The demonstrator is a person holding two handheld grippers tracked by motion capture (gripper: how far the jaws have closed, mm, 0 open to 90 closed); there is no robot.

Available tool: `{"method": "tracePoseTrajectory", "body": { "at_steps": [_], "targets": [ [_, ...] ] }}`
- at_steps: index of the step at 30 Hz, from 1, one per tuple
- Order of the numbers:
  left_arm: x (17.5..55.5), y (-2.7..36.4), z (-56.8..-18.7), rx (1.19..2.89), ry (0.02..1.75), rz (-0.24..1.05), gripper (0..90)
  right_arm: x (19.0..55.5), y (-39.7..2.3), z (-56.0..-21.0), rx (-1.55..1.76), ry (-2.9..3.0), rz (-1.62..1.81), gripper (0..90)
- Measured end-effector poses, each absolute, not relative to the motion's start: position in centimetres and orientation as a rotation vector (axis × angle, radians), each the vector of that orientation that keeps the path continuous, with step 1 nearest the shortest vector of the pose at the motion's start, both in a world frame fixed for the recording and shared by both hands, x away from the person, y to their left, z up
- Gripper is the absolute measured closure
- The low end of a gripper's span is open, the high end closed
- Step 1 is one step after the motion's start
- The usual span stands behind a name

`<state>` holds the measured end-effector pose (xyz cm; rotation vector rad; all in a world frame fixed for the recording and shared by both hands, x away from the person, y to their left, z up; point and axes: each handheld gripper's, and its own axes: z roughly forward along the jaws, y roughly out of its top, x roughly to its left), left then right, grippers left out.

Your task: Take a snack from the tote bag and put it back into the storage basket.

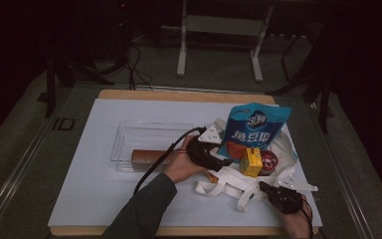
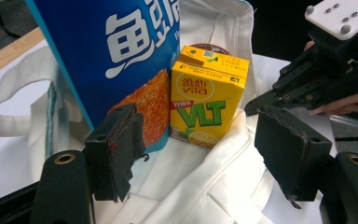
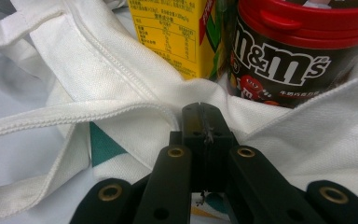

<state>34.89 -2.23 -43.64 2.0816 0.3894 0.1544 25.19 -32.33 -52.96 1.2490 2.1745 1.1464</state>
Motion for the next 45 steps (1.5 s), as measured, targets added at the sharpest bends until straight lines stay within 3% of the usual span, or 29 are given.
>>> {"method": "tracePoseTrajectory", "body": {
  "at_steps": [24,45],
  "targets": [
    [35.6,-5.1,-44.2,2.105,0.355,0.093,21.6,25.2,-32.3,-53.0,1.249,2.175,1.147,90.0],
    [36.1,-7.1,-44.4,2.122,0.328,0.105,22.4,25.2,-32.4,-53.0,1.249,2.175,1.151,90.0]
  ]
}}
